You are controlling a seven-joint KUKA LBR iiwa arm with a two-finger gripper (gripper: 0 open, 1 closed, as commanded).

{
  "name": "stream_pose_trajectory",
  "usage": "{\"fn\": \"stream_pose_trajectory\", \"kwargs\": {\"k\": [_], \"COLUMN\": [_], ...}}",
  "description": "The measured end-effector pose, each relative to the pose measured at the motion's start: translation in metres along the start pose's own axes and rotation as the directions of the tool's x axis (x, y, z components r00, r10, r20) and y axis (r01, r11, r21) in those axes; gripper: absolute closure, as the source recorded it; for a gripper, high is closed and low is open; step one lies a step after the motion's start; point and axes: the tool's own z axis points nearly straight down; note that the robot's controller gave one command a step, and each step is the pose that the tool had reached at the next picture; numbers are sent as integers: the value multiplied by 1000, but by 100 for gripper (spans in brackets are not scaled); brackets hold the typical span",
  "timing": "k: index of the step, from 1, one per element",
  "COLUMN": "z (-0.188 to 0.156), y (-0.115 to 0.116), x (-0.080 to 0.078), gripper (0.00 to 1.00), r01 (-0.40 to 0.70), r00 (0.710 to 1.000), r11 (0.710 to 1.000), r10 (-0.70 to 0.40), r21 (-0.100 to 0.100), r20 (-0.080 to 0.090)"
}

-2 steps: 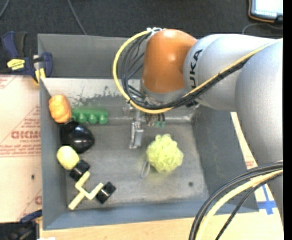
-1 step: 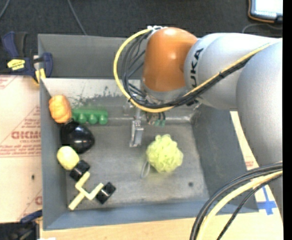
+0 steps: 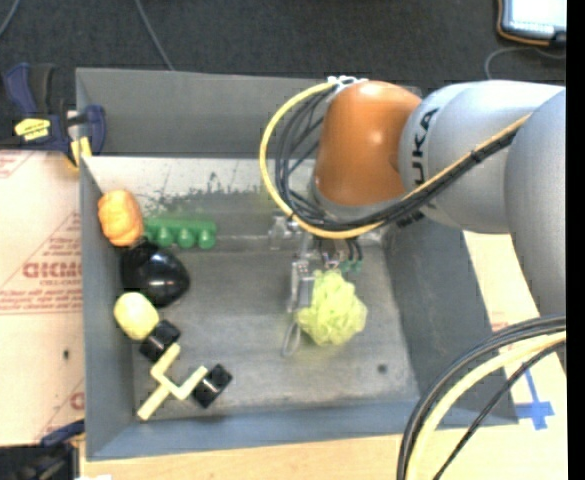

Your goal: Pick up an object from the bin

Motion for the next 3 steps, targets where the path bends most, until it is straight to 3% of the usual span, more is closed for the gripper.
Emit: {"fn": "stream_pose_trajectory", "kwargs": {"k": [1,2,3], "z": [7,20,25], "y": [-25,-55,-60], "x": [-1,5,7], "gripper": [0,0,0], "r01": [134,63,55], "r00": [991,998,998], "r11": [991,998,999], "r10": [-134,-63,-55], "r21": [1,-1,0], "r20": [4,4,7]}}
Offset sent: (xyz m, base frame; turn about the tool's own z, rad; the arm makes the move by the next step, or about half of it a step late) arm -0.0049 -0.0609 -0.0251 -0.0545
